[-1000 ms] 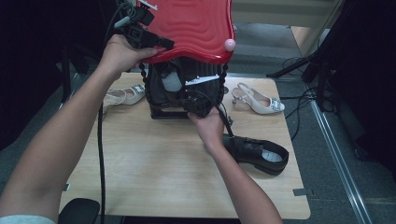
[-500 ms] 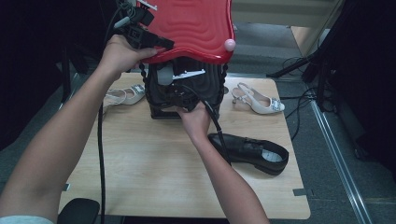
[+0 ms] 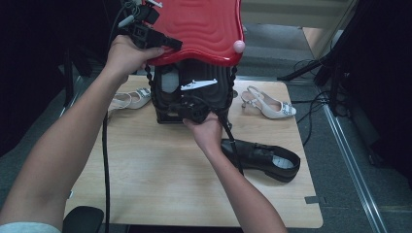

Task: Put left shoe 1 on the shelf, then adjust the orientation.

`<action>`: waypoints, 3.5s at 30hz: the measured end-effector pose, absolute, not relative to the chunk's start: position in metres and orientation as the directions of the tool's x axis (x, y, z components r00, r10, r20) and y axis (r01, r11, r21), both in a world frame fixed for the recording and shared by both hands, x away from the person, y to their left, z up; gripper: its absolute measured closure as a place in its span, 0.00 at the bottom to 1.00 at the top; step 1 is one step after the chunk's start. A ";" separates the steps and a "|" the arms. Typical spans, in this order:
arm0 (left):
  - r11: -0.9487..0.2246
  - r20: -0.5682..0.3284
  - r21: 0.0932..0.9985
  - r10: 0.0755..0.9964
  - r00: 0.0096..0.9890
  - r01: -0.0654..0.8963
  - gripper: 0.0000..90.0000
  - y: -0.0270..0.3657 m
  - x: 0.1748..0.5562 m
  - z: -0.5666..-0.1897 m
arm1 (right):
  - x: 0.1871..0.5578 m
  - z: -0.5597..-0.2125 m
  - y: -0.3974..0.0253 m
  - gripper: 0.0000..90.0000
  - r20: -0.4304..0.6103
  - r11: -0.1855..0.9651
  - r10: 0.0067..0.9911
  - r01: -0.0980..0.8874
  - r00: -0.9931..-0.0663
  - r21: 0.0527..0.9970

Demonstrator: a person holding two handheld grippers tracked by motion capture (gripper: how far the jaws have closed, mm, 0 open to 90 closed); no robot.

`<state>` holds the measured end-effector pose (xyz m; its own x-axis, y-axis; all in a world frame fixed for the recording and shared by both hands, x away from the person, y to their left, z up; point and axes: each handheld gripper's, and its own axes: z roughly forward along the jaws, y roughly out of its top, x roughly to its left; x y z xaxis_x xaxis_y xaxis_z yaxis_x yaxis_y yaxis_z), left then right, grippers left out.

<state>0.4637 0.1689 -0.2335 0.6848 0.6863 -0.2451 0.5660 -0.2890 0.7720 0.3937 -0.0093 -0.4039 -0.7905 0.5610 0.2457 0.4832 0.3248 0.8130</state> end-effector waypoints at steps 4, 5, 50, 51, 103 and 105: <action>-0.289 -0.236 0.796 0.659 0.714 0.531 0.74 0.170 0.454 -0.224 | 0.383 -0.404 -0.024 0.85 0.202 0.354 0.546 0.442 -0.813 0.824; -0.295 -0.231 0.798 0.655 0.719 0.525 0.72 0.171 0.451 -0.222 | 0.381 -0.404 -0.029 0.83 0.198 0.357 0.537 0.433 -0.820 0.827; -0.386 -0.264 0.727 0.605 0.751 0.567 0.48 0.163 0.345 -0.372 | 0.307 -0.442 -0.168 0.62 0.319 0.389 0.526 0.557 -0.788 0.734; -0.384 -0.267 0.728 0.605 0.750 0.569 0.49 0.163 0.343 -0.375 | 0.306 -0.443 -0.170 0.62 0.319 0.390 0.526 0.557 -0.788 0.733; -0.406 -0.322 0.694 0.563 0.761 0.594 0.50 0.143 0.311 -0.448 | 0.280 -0.447 -0.300 0.69 0.227 0.357 0.738 0.654 -0.635 0.667; -0.403 -0.329 0.692 0.562 0.759 0.599 0.50 0.144 0.312 -0.449 | 0.283 -0.450 -0.301 0.69 0.240 0.355 0.741 0.670 -0.627 0.652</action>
